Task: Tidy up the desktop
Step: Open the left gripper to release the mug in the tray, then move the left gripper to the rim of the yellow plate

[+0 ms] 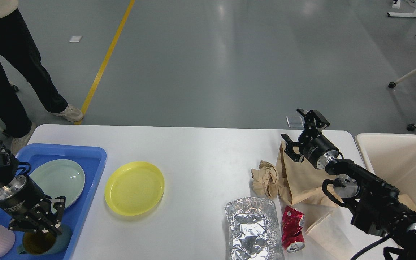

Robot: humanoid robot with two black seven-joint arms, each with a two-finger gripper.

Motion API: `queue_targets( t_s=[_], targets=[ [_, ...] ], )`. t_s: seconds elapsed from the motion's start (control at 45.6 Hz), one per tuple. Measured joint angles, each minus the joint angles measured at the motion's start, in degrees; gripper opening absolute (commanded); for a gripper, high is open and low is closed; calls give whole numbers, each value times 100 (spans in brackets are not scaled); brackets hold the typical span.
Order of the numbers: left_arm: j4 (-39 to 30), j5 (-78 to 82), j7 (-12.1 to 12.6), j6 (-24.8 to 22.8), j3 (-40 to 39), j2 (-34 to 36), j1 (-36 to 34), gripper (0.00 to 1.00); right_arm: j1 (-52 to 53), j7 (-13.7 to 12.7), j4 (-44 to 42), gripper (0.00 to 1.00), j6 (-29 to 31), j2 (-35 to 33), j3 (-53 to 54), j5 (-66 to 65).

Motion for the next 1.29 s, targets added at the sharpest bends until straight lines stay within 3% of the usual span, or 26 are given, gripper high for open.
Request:
queue_targets(
  t_s=[0.263,0.307,0.373,0.417,0.504,0.592,0.68,1.03,1.294],
  targets=[
    [292,9,4,-1,-222,3,362,7,0,0,0,100,0,0,0,0],
    [316,17,4,-1,-246,6,387,14,0,0,0,100,0,0,0,0],
    [343,17,9,-1,-263,14,392,38,0,0,0,100,0,0,0,0],
    [369,18,11,-1,-266,11,401,48,0,0,1,100,0,0,0,1],
    [398,22,-1,5,-264,16,403,60,0,0,0,100,0,0,0,1],
    [418,14,-18,5,-259,25,364,79,0,0,0,100,0,1,0,1],
    [420,14,1,5,-239,25,344,90,0,0,0,100,0,1,0,1],
    [407,21,17,-1,-109,39,14,94,0,0,0,100,0,0,0,1],
    [361,14,3,-1,188,108,-1194,95,0,0,0,100,0,0,0,1]
  ],
)
